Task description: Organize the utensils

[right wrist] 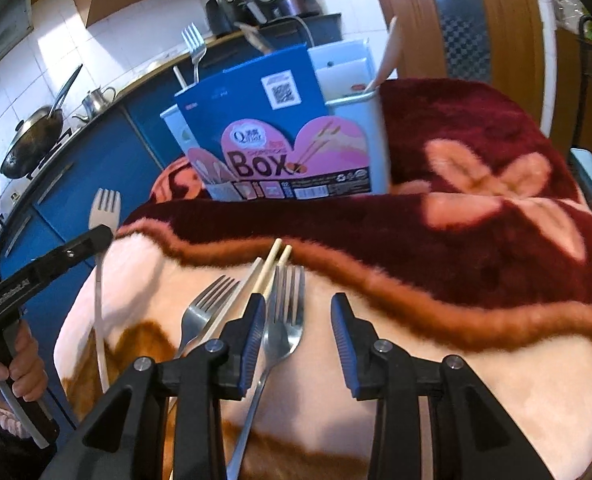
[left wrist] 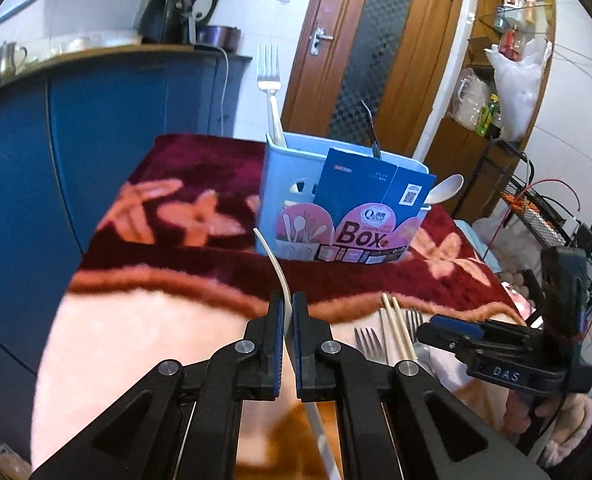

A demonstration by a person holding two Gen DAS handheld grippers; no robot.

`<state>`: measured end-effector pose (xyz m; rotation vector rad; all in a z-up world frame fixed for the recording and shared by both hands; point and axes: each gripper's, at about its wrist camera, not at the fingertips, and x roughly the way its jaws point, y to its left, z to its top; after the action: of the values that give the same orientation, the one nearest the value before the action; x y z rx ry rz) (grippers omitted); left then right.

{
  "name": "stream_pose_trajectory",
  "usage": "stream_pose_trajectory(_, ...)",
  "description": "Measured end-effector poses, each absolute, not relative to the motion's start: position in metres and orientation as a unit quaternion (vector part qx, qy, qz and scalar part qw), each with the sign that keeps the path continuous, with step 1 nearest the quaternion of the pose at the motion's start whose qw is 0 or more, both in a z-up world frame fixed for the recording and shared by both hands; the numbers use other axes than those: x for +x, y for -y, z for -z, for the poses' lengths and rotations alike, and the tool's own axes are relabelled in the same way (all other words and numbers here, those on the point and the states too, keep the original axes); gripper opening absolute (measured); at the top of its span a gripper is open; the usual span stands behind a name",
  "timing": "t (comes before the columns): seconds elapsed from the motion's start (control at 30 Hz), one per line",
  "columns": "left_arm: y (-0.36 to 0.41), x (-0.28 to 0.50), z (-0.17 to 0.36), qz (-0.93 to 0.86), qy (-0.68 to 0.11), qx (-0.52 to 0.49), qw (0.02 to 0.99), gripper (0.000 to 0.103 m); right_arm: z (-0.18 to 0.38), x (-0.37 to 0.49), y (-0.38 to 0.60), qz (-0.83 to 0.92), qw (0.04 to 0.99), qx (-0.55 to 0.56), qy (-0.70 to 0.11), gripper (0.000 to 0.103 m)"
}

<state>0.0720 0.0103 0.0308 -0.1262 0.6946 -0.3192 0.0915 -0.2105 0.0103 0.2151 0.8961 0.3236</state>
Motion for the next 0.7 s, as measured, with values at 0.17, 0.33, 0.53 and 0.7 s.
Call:
stream_pose_trajectory(0.17,-0.015,0.068,-0.033,0.157,-0.332,-0.066,0.928,0.004,-0.009,0.098,0.212,-0.172,0.877,0.121,-0.432,0.029)
stream_pose_trajectory(0.33,-0.018,0.067,-0.032,0.157,-0.331,-0.071,0.928,0.004,-0.004,0.102,0.215,-0.186,0.867,0.141,-0.44,0.013)
stream_pose_trajectory(0.53,-0.019,0.062,-0.035,0.156,-0.322,-0.071,0.931,0.004,-0.018,0.088,0.218,-0.184,0.883,0.138,-0.409,0.008)
stream_pose_trajectory(0.7,-0.017,0.056,-0.045,0.153,-0.3,-0.063,0.94,0.004,-0.044,0.069,0.222,-0.165,0.912,0.127,-0.354,0.003)
